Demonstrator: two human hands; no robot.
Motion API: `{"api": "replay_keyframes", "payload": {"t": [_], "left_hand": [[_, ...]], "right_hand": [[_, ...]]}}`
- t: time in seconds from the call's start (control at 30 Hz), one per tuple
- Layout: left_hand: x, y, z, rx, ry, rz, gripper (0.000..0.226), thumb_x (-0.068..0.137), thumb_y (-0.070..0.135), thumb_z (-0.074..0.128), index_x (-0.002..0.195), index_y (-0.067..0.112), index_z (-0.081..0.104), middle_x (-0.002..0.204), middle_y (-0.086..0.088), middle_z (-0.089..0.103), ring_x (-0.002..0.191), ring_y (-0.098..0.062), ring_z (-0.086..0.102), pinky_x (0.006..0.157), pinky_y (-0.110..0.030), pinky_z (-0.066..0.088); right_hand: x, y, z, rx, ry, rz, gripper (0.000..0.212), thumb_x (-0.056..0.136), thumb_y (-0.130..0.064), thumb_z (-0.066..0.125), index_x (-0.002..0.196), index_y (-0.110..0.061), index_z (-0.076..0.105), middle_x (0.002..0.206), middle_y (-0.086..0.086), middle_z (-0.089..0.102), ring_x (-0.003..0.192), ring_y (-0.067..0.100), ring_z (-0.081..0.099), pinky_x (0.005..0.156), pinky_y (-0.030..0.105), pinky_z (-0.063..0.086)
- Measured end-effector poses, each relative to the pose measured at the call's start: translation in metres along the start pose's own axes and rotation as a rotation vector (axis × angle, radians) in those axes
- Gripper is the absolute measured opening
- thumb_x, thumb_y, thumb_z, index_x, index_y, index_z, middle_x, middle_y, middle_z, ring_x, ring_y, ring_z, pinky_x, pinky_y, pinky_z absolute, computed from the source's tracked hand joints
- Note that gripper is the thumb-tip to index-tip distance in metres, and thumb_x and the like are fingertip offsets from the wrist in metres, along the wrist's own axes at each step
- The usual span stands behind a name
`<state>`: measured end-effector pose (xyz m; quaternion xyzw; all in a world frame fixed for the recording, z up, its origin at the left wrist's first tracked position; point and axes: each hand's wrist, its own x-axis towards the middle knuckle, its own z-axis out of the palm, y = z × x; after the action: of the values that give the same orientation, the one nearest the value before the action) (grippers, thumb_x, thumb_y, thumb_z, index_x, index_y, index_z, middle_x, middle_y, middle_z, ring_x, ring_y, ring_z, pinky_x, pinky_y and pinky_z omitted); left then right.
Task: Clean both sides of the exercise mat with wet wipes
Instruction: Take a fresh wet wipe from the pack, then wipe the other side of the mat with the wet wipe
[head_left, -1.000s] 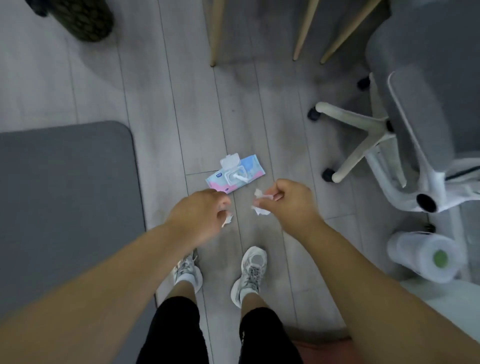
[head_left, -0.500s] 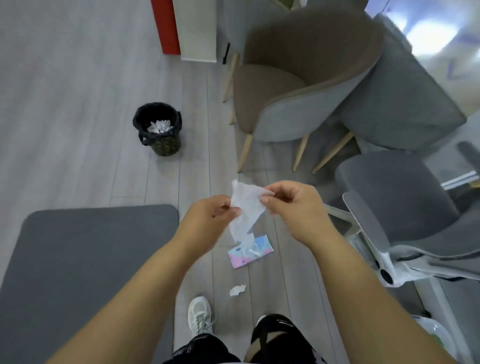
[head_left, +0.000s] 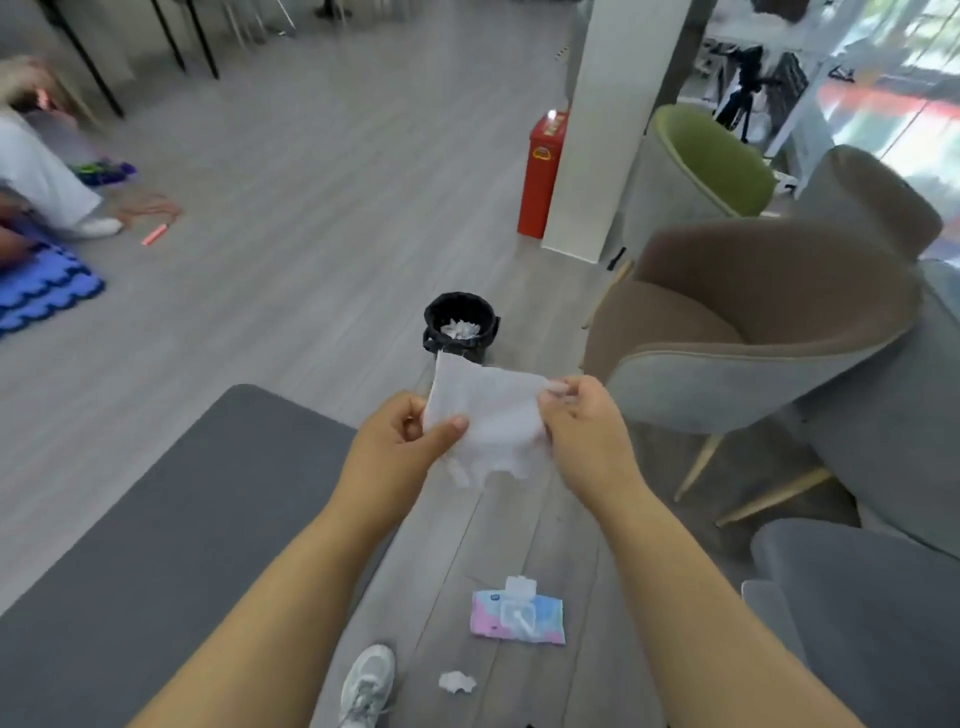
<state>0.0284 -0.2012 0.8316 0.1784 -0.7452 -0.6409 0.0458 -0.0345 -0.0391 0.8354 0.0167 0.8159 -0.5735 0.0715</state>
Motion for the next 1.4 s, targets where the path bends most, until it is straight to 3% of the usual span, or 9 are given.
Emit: {"api": "replay_keyframes", "payload": {"t": [0.13, 0.27, 0.4, 0.47, 0.7, 0.8, 1.07, 1.17, 1.4], "left_hand": [[-0.042, -0.008, -0.003, -0.078, 0.191, -0.077, 0.025, 0.085, 0.024, 0.068, 0.075, 0.01, 0.051, 0.063, -0.003, 0.049, 0.063, -0.016, 0.047, 0.064, -0.035, 0.046], [-0.09, -0.027, -0.027, -0.113, 0.409, -0.188, 0.024, 0.085, 0.033, 0.066, 0.076, 0.015, 0.052, 0.073, -0.007, 0.054, 0.068, -0.02, 0.05, 0.068, -0.039, 0.046], [-0.134, -0.039, -0.065, -0.062, 0.704, -0.256, 0.026, 0.087, 0.035, 0.063, 0.08, 0.013, 0.052, 0.071, 0.001, 0.052, 0.063, -0.016, 0.048, 0.061, -0.031, 0.041], [-0.156, -0.047, -0.085, 0.003, 0.787, -0.287, 0.027, 0.087, 0.035, 0.063, 0.081, 0.014, 0.049, 0.068, 0.003, 0.049, 0.06, -0.014, 0.044, 0.057, -0.026, 0.037], [-0.234, -0.086, -0.161, -0.073, 0.918, -0.39, 0.014, 0.088, 0.029, 0.063, 0.098, 0.025, 0.055, 0.077, -0.016, 0.061, 0.063, -0.021, 0.056, 0.065, -0.039, 0.054], [-0.271, -0.101, -0.202, -0.088, 0.812, -0.387, 0.015, 0.082, 0.022, 0.071, 0.095, 0.026, 0.065, 0.085, -0.009, 0.066, 0.07, -0.014, 0.061, 0.063, -0.024, 0.053], [-0.367, -0.148, -0.328, 0.25, 0.779, -0.445, 0.008, 0.081, 0.026, 0.072, 0.075, 0.029, 0.068, 0.095, 0.008, 0.052, 0.084, -0.006, 0.053, 0.066, -0.014, 0.037], [-0.399, -0.159, -0.369, 0.285, 0.774, -0.383, 0.008, 0.086, 0.027, 0.067, 0.079, 0.03, 0.067, 0.102, 0.018, 0.054, 0.099, -0.005, 0.05, 0.08, -0.017, 0.036], [-0.453, -0.173, -0.434, 0.338, 0.779, -0.48, 0.014, 0.09, 0.025, 0.058, 0.081, 0.033, 0.064, 0.083, 0.011, 0.065, 0.08, -0.005, 0.059, 0.061, -0.02, 0.043]], "right_hand": [[-0.013, 0.014, 0.003, 0.002, -0.082, 0.124, 0.012, 0.093, -0.026, 0.053, 0.087, -0.018, 0.059, 0.087, 0.004, 0.064, 0.074, 0.019, 0.06, 0.067, 0.037, 0.053], [-0.053, 0.019, 0.031, 0.268, -0.523, 0.353, 0.016, 0.091, -0.022, 0.06, 0.1, -0.01, 0.062, 0.097, 0.013, 0.068, 0.084, 0.028, 0.066, 0.066, 0.036, 0.056], [-0.088, 0.02, 0.067, 0.307, -0.842, 0.3, 0.095, 0.074, 0.011, 0.069, 0.132, -0.042, 0.016, 0.089, 0.009, 0.07, 0.079, 0.019, 0.069, 0.067, 0.036, 0.056], [-0.103, 0.018, 0.087, 0.133, -0.873, 0.156, 0.109, 0.071, 0.009, 0.074, 0.144, -0.043, 0.012, 0.091, 0.008, 0.071, 0.082, 0.018, 0.069, 0.07, 0.034, 0.056], [-0.161, -0.004, 0.172, -0.173, -0.916, -0.196, 0.044, 0.072, -0.014, 0.079, 0.1, -0.041, 0.06, 0.112, -0.009, 0.056, 0.09, 0.011, 0.061, 0.08, 0.026, 0.052], [-0.196, -0.018, 0.211, -0.305, -1.071, -0.322, 0.03, 0.073, -0.013, 0.078, 0.093, -0.031, 0.066, 0.101, -0.013, 0.058, 0.081, 0.0, 0.054, 0.072, 0.008, 0.041], [-0.308, -0.046, 0.327, -0.58, -1.1, -0.59, 0.017, 0.08, -0.019, 0.07, 0.068, -0.029, 0.061, 0.084, -0.01, 0.056, 0.082, 0.008, 0.051, 0.067, 0.02, 0.039], [-0.347, -0.05, 0.37, -0.771, -1.136, -0.692, 0.015, 0.08, -0.025, 0.061, 0.068, -0.032, 0.055, 0.098, -0.006, 0.055, 0.097, 0.016, 0.046, 0.075, 0.028, 0.045], [-0.437, -0.062, 0.449, -0.738, -1.496, -0.615, 0.018, 0.082, -0.026, 0.065, 0.099, -0.031, 0.059, 0.091, -0.015, 0.064, 0.084, 0.009, 0.061, 0.077, 0.032, 0.053]]}}
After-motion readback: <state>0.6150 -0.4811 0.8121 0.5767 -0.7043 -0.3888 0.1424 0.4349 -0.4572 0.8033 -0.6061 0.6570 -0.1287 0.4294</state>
